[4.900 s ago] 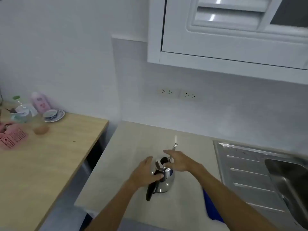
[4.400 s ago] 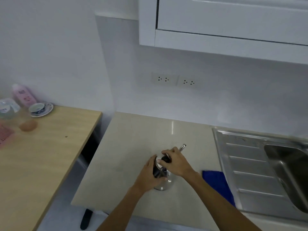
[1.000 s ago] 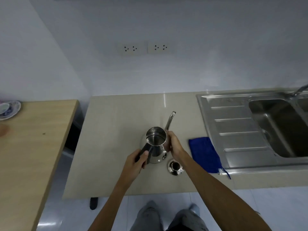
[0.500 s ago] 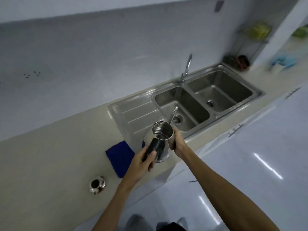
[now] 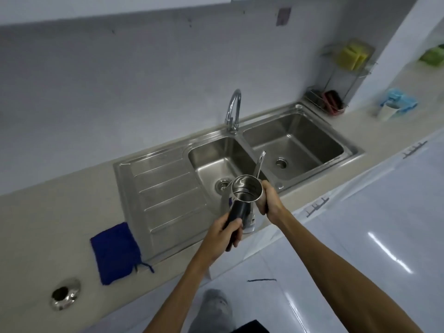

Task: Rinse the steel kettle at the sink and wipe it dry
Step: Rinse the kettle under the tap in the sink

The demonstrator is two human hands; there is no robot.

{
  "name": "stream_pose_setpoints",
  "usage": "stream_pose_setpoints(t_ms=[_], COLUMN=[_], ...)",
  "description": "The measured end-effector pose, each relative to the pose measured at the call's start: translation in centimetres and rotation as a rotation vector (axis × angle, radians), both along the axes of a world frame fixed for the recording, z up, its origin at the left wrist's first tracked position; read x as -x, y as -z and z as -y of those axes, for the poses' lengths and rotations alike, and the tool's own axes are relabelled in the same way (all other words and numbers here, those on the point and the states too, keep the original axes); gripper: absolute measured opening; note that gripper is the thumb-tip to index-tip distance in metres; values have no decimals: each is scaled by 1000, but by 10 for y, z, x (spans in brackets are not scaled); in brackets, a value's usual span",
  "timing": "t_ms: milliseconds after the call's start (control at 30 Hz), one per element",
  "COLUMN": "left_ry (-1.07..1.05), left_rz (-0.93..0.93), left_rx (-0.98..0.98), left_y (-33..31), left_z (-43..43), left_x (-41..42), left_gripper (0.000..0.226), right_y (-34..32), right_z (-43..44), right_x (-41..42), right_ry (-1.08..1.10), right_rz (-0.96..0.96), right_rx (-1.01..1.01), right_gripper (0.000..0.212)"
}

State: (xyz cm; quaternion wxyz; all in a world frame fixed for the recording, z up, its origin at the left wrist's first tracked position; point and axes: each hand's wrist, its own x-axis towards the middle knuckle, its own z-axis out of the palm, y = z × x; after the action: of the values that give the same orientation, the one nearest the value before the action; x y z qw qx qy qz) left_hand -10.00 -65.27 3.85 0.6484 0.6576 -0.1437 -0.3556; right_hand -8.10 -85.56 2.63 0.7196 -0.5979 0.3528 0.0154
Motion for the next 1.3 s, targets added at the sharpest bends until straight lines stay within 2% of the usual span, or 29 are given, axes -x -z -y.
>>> stream_pose_setpoints(t_ms=[200,333,467,567,633,733,933,1000,1167,1267,1300], left_ry=[-222,-342,-442,-551,-650,-818,-1198,-1280,-1518,-1579,-1577], left_rz=[-16,-32,-20,-4,-5,-15,-9,2,6,4,11], left_rx=[12,35,-15,-10,-3,12,-28,-93,-105,-126,-140], left_y=[2,4,8,11,17,23,30,39,47,52,54], left_z=[30,54,73,90,102,123,184,204,238,251,255], left_x=[-35,-61,-76,-83,-88,-94,-103,-106,-113,-129,-135], left_gripper=[32,33,34,36,35,34,36,36,37,42,44], right_y=[12,4,17,29,27,24,44,50,53,60,66], right_z=[26,40,50,56,58,58,77,87,116,142,154], right_x=[-70,-112,-151,-178,-192,-210,-244,-250,-261,-287,-299], right_ry=[-157,-215,-310,-387,-459,-548,-742,-786,-978,-1061,-1074], right_rz=[41,59,40,18,-21,-59,-91,-96,-105,-15,27], right_rx=[-29,-103,-158,-121,-121,-125,-174,-149,-62,218,341], right_gripper=[38,42,38,55,57,38,56,57,47,25,31])
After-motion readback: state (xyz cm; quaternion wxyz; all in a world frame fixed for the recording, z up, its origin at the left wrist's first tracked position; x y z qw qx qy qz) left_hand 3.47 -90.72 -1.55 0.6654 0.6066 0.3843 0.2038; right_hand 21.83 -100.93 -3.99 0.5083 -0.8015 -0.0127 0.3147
